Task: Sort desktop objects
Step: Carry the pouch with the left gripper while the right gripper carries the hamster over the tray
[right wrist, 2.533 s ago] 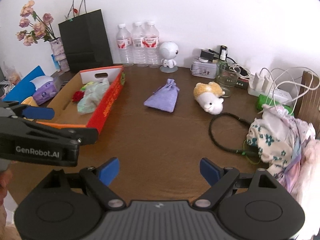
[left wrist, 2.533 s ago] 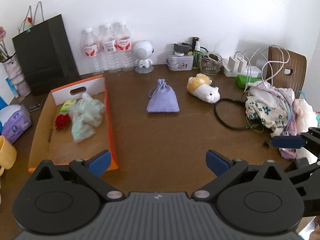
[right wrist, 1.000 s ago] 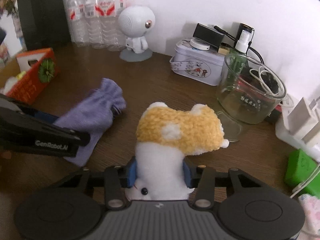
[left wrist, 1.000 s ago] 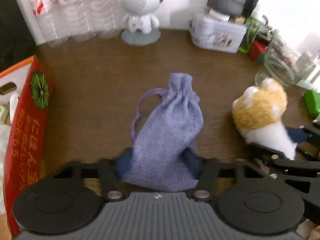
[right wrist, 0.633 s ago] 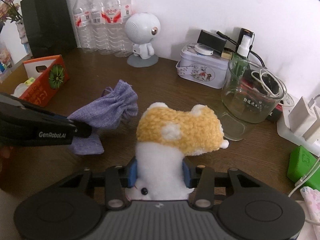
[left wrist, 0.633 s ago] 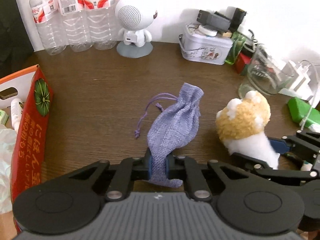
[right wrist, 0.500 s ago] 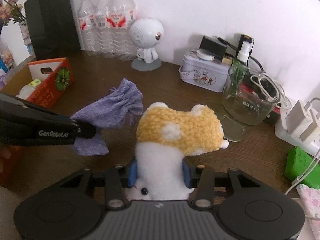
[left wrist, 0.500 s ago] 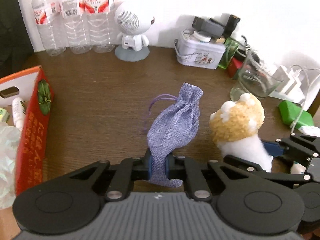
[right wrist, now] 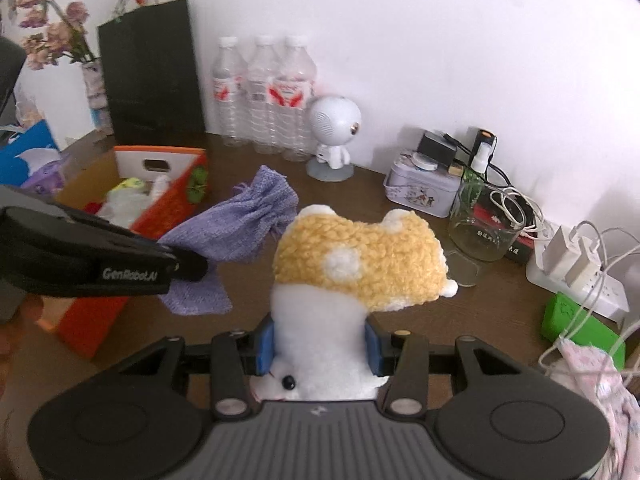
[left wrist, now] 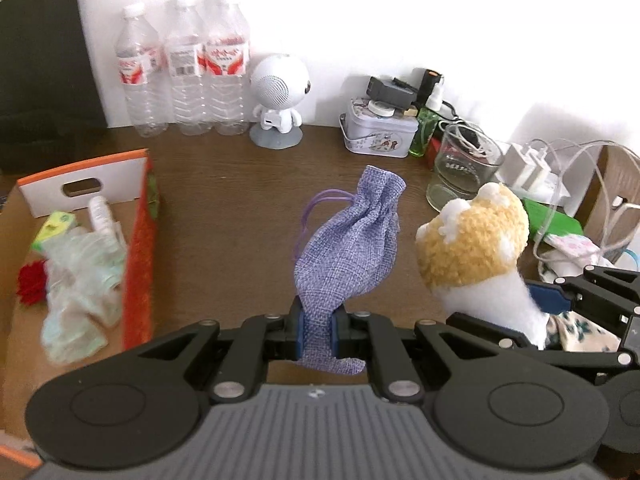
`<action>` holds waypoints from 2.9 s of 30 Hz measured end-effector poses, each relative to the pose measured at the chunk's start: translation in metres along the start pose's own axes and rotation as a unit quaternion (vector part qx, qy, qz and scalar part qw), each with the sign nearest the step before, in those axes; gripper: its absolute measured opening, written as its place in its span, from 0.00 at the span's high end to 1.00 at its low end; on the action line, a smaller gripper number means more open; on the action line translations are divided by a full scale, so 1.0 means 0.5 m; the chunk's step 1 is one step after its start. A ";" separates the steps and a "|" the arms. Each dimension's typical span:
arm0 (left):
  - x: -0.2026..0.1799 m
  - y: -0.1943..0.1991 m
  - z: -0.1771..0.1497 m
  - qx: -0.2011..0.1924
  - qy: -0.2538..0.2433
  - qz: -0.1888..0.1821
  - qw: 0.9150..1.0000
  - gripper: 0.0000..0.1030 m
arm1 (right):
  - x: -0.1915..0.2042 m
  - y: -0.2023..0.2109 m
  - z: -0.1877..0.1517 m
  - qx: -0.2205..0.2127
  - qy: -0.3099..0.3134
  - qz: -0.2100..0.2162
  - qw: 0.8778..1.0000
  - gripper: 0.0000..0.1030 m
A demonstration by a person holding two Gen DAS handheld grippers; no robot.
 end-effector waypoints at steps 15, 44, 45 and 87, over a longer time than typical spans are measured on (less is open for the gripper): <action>0.065 0.286 -0.095 -0.040 0.012 0.004 0.999 0.89 | 0.184 0.242 -0.030 -0.029 0.018 0.016 0.999 0.59; 0.341 0.556 -0.284 -0.040 0.098 0.095 0.990 0.88 | 0.585 0.358 -0.096 -0.008 0.093 0.158 0.983 0.58; 0.354 0.553 -0.283 -0.038 0.101 0.098 0.989 0.88 | 0.593 0.351 -0.092 -0.008 0.094 0.161 0.983 0.58; 0.606 0.032 -0.138 0.118 0.052 0.029 0.991 0.87 | 0.611 -0.267 0.040 0.127 0.045 0.125 0.983 0.58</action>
Point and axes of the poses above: each gripper's, at about its wrist camera, not at the fingertips, and y roughly against the way its jaws point, x to its left, z to its top, the point moved 10 cm from there along -y, roughly the way its jaws point, and after that the axes turned 13 degrees about -x, right-handed, at the moved point
